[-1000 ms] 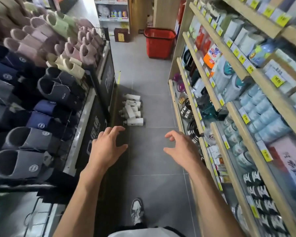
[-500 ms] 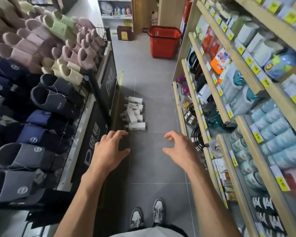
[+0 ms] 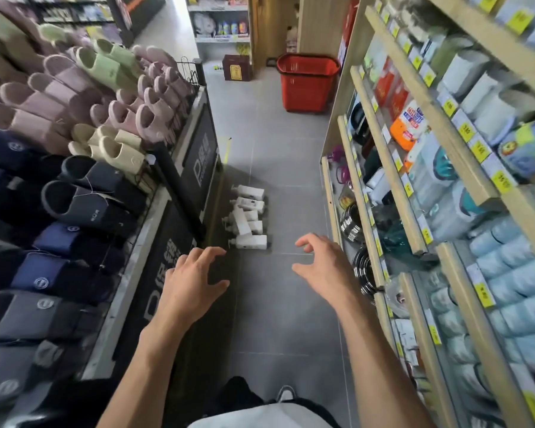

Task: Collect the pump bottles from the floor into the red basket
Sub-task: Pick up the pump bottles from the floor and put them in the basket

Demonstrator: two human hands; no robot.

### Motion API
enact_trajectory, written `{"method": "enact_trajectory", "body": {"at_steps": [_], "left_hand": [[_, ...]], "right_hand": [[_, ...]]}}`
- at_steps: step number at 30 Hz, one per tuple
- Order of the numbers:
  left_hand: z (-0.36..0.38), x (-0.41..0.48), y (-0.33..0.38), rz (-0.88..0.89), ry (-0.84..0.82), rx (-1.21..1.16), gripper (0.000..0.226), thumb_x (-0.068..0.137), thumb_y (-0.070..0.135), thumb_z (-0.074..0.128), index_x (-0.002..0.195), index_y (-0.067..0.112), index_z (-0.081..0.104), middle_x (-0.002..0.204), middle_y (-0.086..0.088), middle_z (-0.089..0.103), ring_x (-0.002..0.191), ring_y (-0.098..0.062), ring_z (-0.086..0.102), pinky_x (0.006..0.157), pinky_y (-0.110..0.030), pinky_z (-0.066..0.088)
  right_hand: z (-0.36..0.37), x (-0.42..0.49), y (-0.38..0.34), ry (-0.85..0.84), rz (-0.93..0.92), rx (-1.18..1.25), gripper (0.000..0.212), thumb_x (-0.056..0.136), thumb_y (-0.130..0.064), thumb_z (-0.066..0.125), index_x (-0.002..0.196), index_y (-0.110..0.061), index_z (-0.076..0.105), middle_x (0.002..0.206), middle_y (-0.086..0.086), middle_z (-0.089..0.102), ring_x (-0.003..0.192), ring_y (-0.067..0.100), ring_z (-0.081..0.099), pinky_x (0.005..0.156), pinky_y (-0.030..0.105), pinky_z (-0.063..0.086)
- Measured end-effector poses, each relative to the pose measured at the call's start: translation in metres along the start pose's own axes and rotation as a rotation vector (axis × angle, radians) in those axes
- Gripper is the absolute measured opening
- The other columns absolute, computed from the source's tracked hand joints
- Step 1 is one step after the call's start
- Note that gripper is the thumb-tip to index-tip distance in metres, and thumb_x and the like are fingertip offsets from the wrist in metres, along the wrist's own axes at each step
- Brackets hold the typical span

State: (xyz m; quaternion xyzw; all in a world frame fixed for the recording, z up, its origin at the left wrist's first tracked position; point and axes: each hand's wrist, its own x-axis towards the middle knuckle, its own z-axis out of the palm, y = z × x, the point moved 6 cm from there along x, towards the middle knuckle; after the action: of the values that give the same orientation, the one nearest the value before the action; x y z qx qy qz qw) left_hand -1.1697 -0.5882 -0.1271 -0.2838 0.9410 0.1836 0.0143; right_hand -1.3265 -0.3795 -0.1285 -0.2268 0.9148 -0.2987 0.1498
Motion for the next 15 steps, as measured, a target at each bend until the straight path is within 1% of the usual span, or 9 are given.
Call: {"method": "enact_trajectory", "body": {"at_steps": [7,10,13,15], "left_hand": [[-0.002,0.053,-0.001,0.004,-0.016,-0.004,0.063,0.088,0.044,0.074,0.143,0.040,0.043,0.137,0.006,0.052,0.129,-0.019,0.047,0.104,-0.043,0.044],[-0.011,0.087,-0.004,0.022,-0.007,-0.031,0.063,0.087,0.044,0.075,0.142,0.041,0.044,0.135,0.005,0.053,0.125,-0.021,0.050,0.102,-0.047,0.046],[-0.025,0.120,-0.008,0.037,0.024,-0.077,0.063,0.087,0.045,0.075,0.141,0.039,0.044,0.134,0.005,0.054,0.121,-0.022,0.051,0.098,-0.049,0.049],[-0.033,0.142,-0.011,0.050,0.038,-0.105,0.064,0.087,0.045,0.075,0.142,0.038,0.044,0.133,0.004,0.054,0.122,-0.023,0.051,0.098,-0.049,0.048]], "right_hand": [[0.005,0.047,-0.005,-0.032,0.010,-0.021,0.038,0.081,-0.025,0.076,0.116,-0.030,0.062,0.114,-0.009,0.063,0.108,0.018,0.058,0.089,0.036,0.049],[-0.004,0.072,-0.018,-0.016,0.010,-0.066,0.039,0.083,-0.026,0.076,0.119,-0.032,0.061,0.116,-0.010,0.062,0.109,0.016,0.057,0.086,0.035,0.049],[-0.018,0.097,-0.035,0.014,0.014,-0.096,0.039,0.083,-0.025,0.076,0.119,-0.032,0.061,0.116,-0.009,0.062,0.109,0.016,0.057,0.089,0.037,0.050],[-0.024,0.114,-0.045,0.045,0.013,-0.106,0.040,0.082,-0.025,0.077,0.119,-0.031,0.061,0.115,-0.009,0.062,0.108,0.016,0.057,0.091,0.037,0.050]]}}
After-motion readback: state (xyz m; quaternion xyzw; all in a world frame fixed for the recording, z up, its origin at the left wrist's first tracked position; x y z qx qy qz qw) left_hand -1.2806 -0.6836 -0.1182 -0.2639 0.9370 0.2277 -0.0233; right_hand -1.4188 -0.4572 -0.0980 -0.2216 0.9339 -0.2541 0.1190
